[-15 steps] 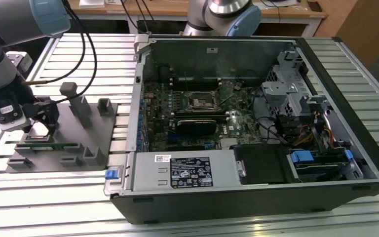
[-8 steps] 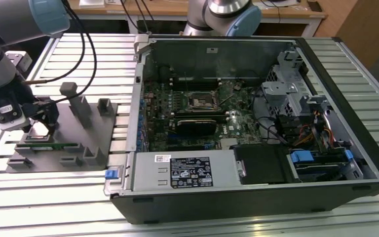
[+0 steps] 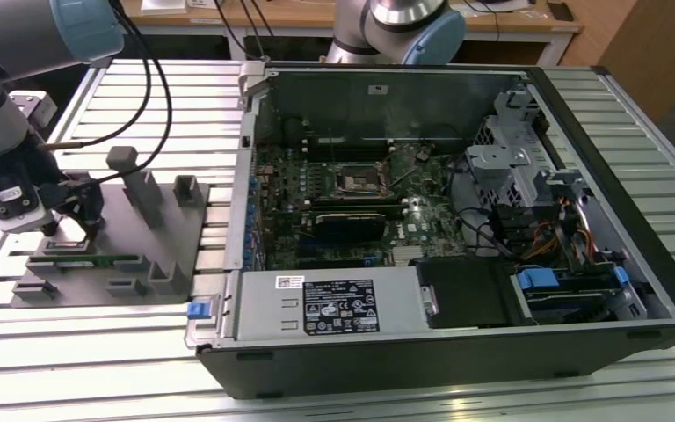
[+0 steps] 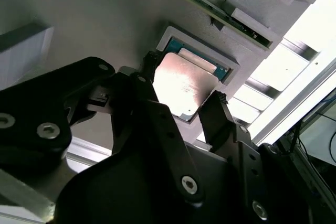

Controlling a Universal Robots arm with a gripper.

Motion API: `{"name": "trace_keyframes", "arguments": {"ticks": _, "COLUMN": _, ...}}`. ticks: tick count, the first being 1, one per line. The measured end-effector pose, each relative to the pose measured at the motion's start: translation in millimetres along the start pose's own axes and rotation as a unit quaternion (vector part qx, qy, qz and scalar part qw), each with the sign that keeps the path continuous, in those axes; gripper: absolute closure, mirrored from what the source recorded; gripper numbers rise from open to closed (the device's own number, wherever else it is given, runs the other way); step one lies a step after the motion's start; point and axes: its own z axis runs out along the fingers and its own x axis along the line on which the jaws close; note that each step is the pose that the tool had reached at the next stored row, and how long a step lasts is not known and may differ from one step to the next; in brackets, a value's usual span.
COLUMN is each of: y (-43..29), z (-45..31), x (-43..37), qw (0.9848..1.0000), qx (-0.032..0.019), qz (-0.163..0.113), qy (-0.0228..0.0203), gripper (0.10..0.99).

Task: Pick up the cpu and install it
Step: 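Pick up the cpu and move it towards the insertion slot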

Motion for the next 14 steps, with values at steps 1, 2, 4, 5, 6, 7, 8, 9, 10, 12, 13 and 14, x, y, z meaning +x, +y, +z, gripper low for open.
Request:
{"name": "trace_keyframes", "arguments": {"ticks": 1, "y": 0.0, "z": 0.0, "x": 0.0, "qw": 1.0000, "qx": 0.0000, "qz": 0.000, "qy": 0.0000, "gripper": 0.455}}
{"name": "trace_keyframes", "arguments": {"ticks": 2, "y": 0.0, "z": 0.0, "x": 0.0, "qw": 1.0000, "qx": 0.0000, "qz": 0.000, "qy": 0.0000, "gripper": 0.455}}
{"name": "trace_keyframes", "arguments": {"ticks": 4, "y": 0.0, "z": 0.0, "x": 0.1, "qw": 1.0000, "qx": 0.0001, "qz": 0.000, "qy": 0.0000, "gripper": 0.522}}
{"name": "trace_keyframes", "arguments": {"ticks": 5, "y": 0.0, "z": 0.0, "x": 0.1, "qw": 1.0000, "qx": 0.0001, "qz": 0.000, "qy": 0.0000, "gripper": 0.537}}
{"name": "trace_keyframes", "arguments": {"ticks": 6, "y": 0.0, "z": 0.0, "x": 0.1, "qw": 1.0000, "qx": 0.0000, "qz": 0.000, "qy": 0.0000, "gripper": 0.545}}
{"name": "trace_keyframes", "arguments": {"ticks": 7, "y": 0.0, "z": 0.0, "x": 0.0, "qw": 1.0000, "qx": 0.0000, "qz": 0.000, "qy": 0.0000, "gripper": 0.545}}
{"name": "trace_keyframes", "arguments": {"ticks": 8, "y": 0.0, "z": -0.1, "x": 0.0, "qw": 1.0000, "qx": -0.0001, "qz": 0.000, "qy": -0.0002, "gripper": 0.545}}
{"name": "trace_keyframes", "arguments": {"ticks": 9, "y": 0.0, "z": -0.7, "x": 0.0, "qw": 1.0000, "qx": 0.0000, "qz": 0.000, "qy": -0.0001, "gripper": 0.545}}
{"name": "trace_keyframes", "arguments": {"ticks": 10, "y": 0.0, "z": -1.4, "x": 0.1, "qw": 1.0000, "qx": 0.0000, "qz": 0.000, "qy": 0.0000, "gripper": 0.545}}
{"name": "trace_keyframes", "arguments": {"ticks": 12, "y": 0.1, "z": -3.3, "x": 0.1, "qw": 1.0000, "qx": 0.0000, "qz": 0.000, "qy": 0.0000, "gripper": 0.545}}
{"name": "trace_keyframes", "arguments": {"ticks": 13, "y": 0.2, "z": -4.6, "x": 0.1, "qw": 1.0000, "qx": 0.0000, "qz": 0.000, "qy": 0.0000, "gripper": 0.545}}
{"name": "trace_keyframes", "arguments": {"ticks": 14, "y": 0.2, "z": -6.0, "x": 0.1, "qw": 1.0000, "qx": 0.0000, "qz": 0.000, "qy": -0.0001, "gripper": 0.545}}
